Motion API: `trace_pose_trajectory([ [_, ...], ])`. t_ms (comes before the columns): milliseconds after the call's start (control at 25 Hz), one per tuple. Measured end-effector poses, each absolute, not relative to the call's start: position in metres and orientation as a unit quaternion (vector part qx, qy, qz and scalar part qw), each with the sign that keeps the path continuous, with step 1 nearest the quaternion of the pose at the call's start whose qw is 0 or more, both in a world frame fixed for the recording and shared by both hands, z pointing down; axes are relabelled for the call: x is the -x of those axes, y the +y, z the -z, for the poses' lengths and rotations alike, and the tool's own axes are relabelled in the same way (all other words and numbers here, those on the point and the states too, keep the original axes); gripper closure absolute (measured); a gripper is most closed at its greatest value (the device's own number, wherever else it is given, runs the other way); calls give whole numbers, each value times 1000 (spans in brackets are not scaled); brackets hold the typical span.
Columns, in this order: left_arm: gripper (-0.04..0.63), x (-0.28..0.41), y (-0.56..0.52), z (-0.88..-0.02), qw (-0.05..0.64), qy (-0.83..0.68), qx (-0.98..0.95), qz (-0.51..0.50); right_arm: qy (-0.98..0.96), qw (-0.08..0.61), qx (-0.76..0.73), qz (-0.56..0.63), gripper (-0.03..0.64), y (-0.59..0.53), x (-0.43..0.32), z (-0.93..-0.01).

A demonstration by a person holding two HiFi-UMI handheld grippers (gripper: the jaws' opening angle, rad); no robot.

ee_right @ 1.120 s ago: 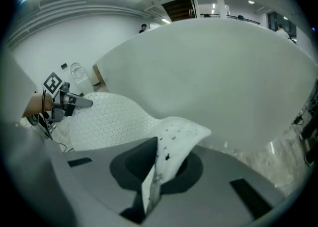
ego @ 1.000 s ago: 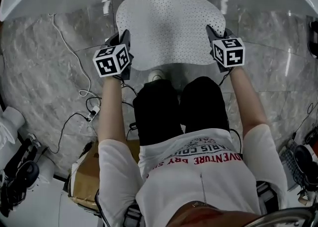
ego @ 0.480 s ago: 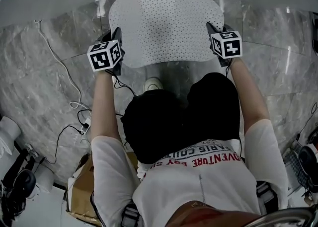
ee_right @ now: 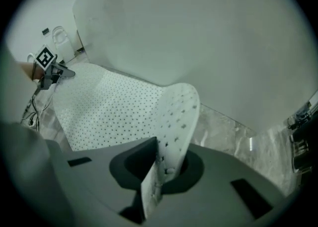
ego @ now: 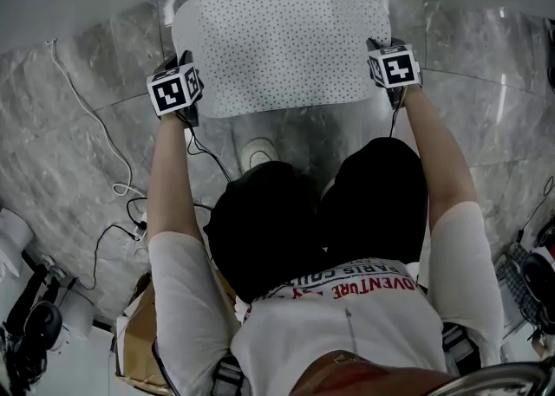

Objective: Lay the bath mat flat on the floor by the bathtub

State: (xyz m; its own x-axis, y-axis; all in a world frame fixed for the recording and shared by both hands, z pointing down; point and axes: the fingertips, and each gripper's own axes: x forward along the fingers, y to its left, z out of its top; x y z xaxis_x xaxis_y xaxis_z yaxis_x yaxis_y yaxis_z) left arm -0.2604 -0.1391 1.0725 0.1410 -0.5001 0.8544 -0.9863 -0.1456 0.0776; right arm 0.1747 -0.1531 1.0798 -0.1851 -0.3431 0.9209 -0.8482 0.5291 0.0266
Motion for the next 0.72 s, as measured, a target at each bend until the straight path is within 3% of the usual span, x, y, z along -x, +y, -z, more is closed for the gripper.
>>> trace_pose_trajectory([
  [200,577,280,-138,-1099,377,-582,-633,-345,-697,502,-425,-285,597,-152,-202,-1109],
  [240,546,280,-138,-1101,384,-585,-631,-335,-690,502,-433,-289,572,-153,-208,-1112],
  [320,348,280,-137,-1104,389,-590,-631,-320,-677,498,-455,-294,422,-153,-220,-1114],
  [480,199,294,-132,-1108,355,-615,-618,-337,-665,496,-485,-278,374,-151,-231,-1112],
  [600,141,305,-138,-1097,311,-641,-608,-351,-665,491,-512,-234,347,-165,-233,-1097],
  [720,139,297,-142,-1084,313,-633,-620,-343,-682,463,-519,-226,347,-178,-219,-1080],
])
